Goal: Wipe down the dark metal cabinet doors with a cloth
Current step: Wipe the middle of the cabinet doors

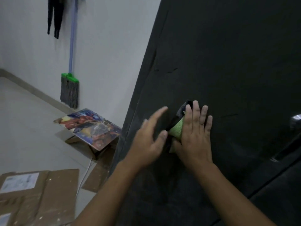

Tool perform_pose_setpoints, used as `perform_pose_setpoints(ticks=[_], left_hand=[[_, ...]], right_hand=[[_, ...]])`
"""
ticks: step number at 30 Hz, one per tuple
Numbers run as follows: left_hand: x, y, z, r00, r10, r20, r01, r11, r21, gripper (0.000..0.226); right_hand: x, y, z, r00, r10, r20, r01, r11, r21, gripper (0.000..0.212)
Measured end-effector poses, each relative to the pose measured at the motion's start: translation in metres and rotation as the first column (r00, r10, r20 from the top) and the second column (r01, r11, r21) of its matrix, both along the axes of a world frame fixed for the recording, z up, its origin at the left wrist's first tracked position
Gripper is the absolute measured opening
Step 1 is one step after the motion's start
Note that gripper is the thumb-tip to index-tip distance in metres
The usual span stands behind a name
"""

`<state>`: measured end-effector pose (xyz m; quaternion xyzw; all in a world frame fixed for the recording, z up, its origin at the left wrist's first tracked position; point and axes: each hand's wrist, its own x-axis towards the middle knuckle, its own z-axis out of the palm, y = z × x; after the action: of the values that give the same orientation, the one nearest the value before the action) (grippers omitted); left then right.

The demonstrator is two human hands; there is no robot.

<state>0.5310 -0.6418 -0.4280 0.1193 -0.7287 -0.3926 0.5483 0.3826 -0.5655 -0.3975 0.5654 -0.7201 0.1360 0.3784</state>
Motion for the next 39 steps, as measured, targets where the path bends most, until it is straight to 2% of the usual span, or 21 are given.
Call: perform_pose_setpoints(ticks=[1, 2, 3, 4, 6, 8, 14, 17, 19, 21, 24, 26, 27, 29, 31, 33, 35, 36, 39], left_hand=[[0.006, -0.018, -0.007, 0.985, 0.156, -0.072, -0.155, 0.988, 0.025, 0.056], [0.011, -0.036, -0.014, 0.949, 0.296, -0.106, -0.284, 0.952, 0.113, 0.054], [0.016, -0.053, -0.020, 0.917, 0.387, -0.097, -0.355, 0.902, 0.245, 0.050], [0.019, -0.068, -0.026, 0.913, 0.403, -0.071, -0.348, 0.856, 0.382, 0.045], [0.017, -0.085, -0.037, 0.966, 0.231, -0.118, -0.122, 0.804, 0.582, 0.036], [0.012, -0.092, -0.046, 0.967, 0.097, -0.236, 0.080, 0.761, 0.644, 0.039], [0.028, -0.104, -0.061, 0.943, -0.001, -0.333, 0.277, 0.557, 0.783, 0.054], [0.035, -0.103, -0.072, 0.956, -0.005, -0.294, 0.245, 0.564, 0.789, 0.052], [0.033, -0.101, -0.077, 0.960, -0.016, -0.279, 0.235, 0.586, 0.775, 0.048], [0.032, -0.099, -0.074, 0.959, -0.019, -0.282, 0.239, 0.587, 0.773, 0.046], [0.027, -0.099, -0.074, 0.958, -0.038, -0.283, 0.244, 0.620, 0.745, 0.044], [0.024, -0.096, -0.072, 0.961, -0.029, -0.275, 0.224, 0.665, 0.712, 0.043], [0.023, -0.094, -0.071, 0.964, -0.024, -0.263, 0.205, 0.698, 0.686, 0.041], [0.019, -0.092, -0.072, 0.966, -0.018, -0.258, 0.184, 0.752, 0.633, 0.036], [0.018, -0.088, -0.072, 0.971, -0.021, -0.237, 0.166, 0.776, 0.609, 0.047], [0.016, -0.086, -0.072, 0.992, -0.009, -0.123, 0.077, 0.823, 0.562, 0.059], [0.014, -0.078, -0.065, 0.994, 0.079, 0.074, -0.104, 0.887, 0.450, 0.063], [0.011, -0.073, -0.060, 0.979, 0.144, 0.146, -0.189, 0.909, 0.372, 0.065], [0.001, -0.057, -0.041, 0.951, 0.246, 0.188, -0.283, 0.937, 0.207, 0.071]], right_hand=[[0.002, -0.007, 0.002, 1.000, 0.025, -0.016, -0.025, 1.000, -0.016, 0.100], [0.005, -0.013, 0.003, 0.998, 0.055, -0.031, -0.056, 0.998, -0.035, 0.096], [0.009, -0.021, 0.003, 0.996, 0.080, -0.050, -0.082, 0.996, -0.047, 0.091], [0.013, -0.029, 0.003, 0.992, 0.097, -0.075, -0.100, 0.994, -0.041, 0.087], [0.025, -0.047, 0.002, 0.980, 0.120, -0.156, -0.118, 0.993, 0.020, 0.086], [0.037, -0.066, -0.003, 0.954, 0.153, -0.257, -0.129, 0.986, 0.106, 0.086], [0.053, -0.099, -0.041, 0.847, 0.335, -0.413, -0.152, 0.897, 0.416, 0.066], [0.057, -0.099, -0.053, 0.804, 0.395, -0.444, -0.110, 0.833, 0.542, 0.060], [0.059, -0.099, -0.044, 0.786, 0.412, -0.461, -0.114, 0.829, 0.547, 0.061], [0.058, -0.098, -0.021, 0.811, 0.372, -0.452, -0.162, 0.885, 0.437, 0.064], [0.051, -0.091, 0.022, 0.898, 0.222, -0.380, -0.179, 0.973, 0.146, 0.067], [0.048, -0.085, 0.031, 0.917, 0.184, -0.355, -0.164, 0.983, 0.086, 0.066], [0.048, -0.083, 0.027, 0.909, 0.199, -0.366, -0.168, 0.979, 0.116, 0.066], [0.044, -0.078, 0.011, 0.866, 0.272, -0.421, -0.163, 0.947, 0.277, 0.068], [0.038, -0.072, -0.003, 0.802, 0.357, -0.479, -0.108, 0.875, 0.472, 0.069], [0.034, -0.064, 0.001, 0.776, 0.381, -0.503, -0.065, 0.841, 0.537, 0.068], [0.029, -0.053, 0.018, 0.800, 0.339, -0.495, -0.103, 0.890, 0.443, 0.065], [0.024, -0.045, 0.028, 0.834, 0.285, -0.473, -0.124, 0.931, 0.342, 0.064], [-0.001, -0.009, 0.043, 0.925, 0.112, -0.363, -0.099, 0.994, 0.053, 0.065]])
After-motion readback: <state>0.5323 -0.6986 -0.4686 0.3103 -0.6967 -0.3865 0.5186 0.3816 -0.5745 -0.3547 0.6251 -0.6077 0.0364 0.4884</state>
